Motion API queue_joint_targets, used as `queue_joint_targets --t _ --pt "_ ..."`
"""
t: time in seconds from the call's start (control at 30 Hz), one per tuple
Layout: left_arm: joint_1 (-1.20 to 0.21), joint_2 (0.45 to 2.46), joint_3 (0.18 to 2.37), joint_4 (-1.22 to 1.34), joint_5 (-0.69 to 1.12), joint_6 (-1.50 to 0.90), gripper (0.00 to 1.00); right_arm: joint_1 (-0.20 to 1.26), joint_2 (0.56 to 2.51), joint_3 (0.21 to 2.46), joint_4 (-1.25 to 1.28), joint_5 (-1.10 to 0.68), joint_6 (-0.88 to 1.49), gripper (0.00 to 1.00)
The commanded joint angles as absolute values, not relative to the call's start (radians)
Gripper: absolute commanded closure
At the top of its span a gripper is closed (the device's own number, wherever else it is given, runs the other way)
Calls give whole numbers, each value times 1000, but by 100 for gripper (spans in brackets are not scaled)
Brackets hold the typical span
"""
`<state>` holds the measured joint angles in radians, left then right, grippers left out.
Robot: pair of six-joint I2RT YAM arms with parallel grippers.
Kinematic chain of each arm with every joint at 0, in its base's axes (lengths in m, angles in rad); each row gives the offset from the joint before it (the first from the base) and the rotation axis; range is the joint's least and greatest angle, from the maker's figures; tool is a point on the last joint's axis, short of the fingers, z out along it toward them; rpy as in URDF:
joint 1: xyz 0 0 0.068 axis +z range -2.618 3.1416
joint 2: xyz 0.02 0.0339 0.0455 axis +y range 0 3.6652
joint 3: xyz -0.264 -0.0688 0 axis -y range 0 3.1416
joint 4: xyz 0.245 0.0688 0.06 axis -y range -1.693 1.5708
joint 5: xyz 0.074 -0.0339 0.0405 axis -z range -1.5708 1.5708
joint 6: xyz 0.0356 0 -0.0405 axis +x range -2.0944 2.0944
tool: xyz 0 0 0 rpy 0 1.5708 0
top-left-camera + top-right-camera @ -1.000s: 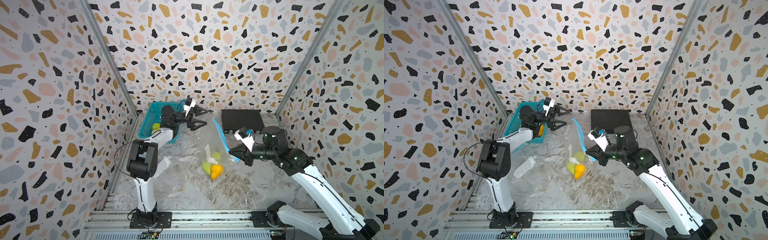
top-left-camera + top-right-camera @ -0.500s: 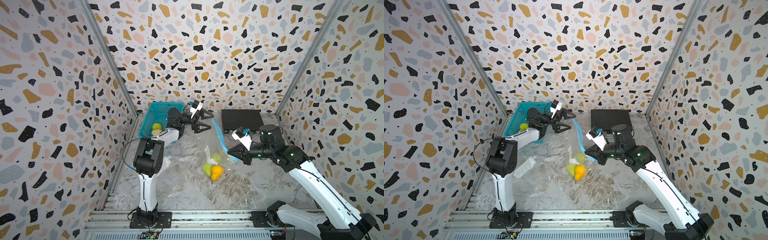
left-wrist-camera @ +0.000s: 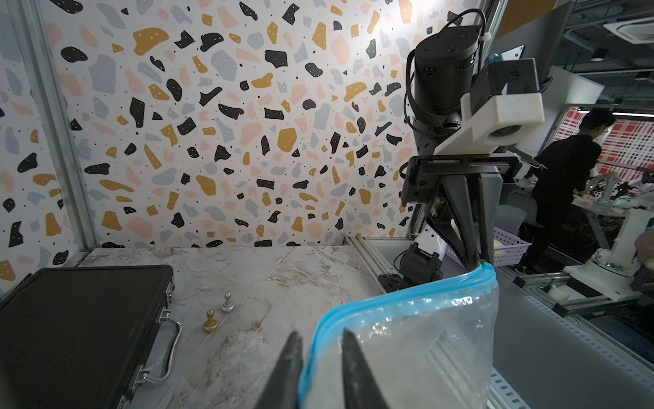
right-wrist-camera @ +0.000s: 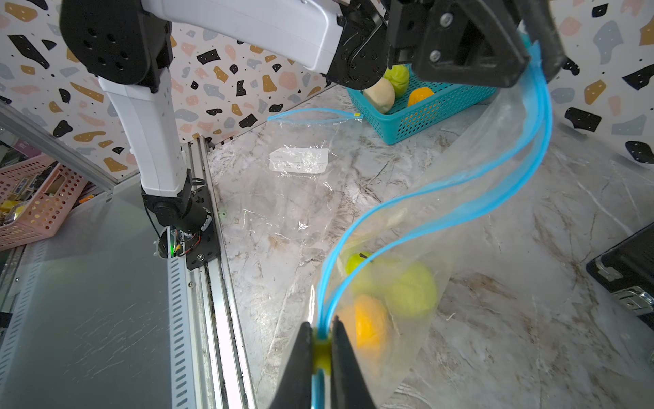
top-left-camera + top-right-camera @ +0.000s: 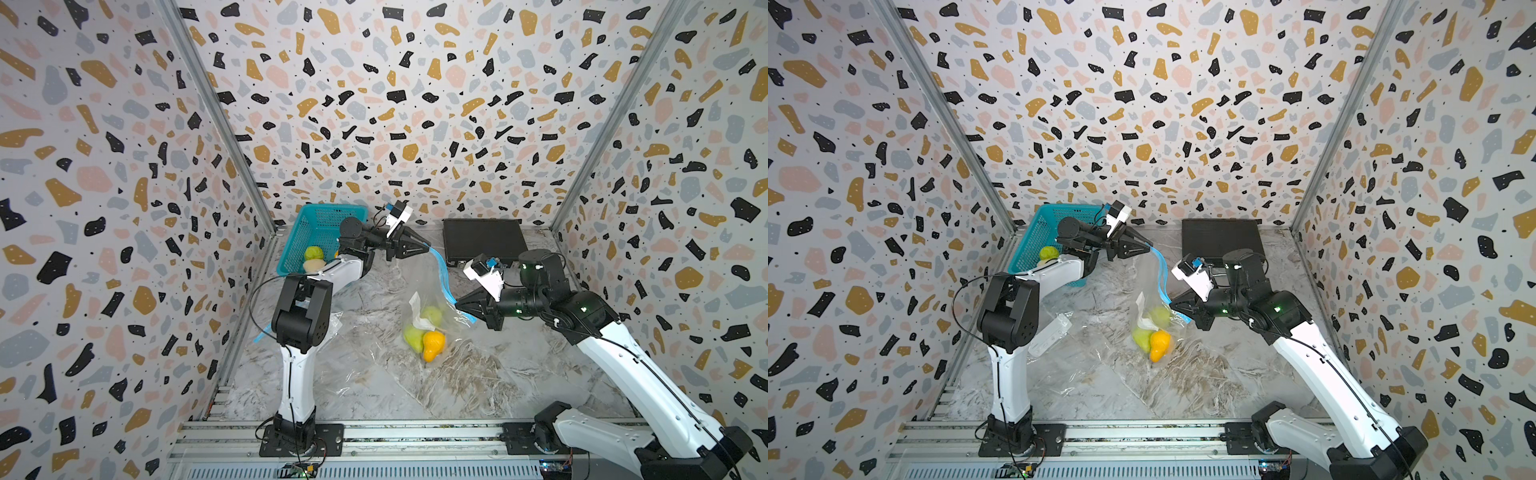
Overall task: Open the zip-top bag and take out the pear
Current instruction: Unzip the zipper on the zipper food storage bag.
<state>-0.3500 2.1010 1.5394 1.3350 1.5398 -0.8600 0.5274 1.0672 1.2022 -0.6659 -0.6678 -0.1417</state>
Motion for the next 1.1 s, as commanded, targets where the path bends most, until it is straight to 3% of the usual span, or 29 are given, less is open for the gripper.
queue_joint_targets --t 0.0,0.23,0.5,1.07 --pt "-351 2106 1563 1413 1565 -933 100 528 1045 1243 -682 -660 -156 92" --pt "-333 2051 1528 1413 1550 -939 100 529 1027 1234 -669 -622 -148 92" --pt "-296 1897 1423 1413 1526 -919 100 527 1002 1213 -698 -361 -100 94" --pt "-224 1799 1374 1413 1489 -923 100 525 943 1110 -701 -196 -68 89"
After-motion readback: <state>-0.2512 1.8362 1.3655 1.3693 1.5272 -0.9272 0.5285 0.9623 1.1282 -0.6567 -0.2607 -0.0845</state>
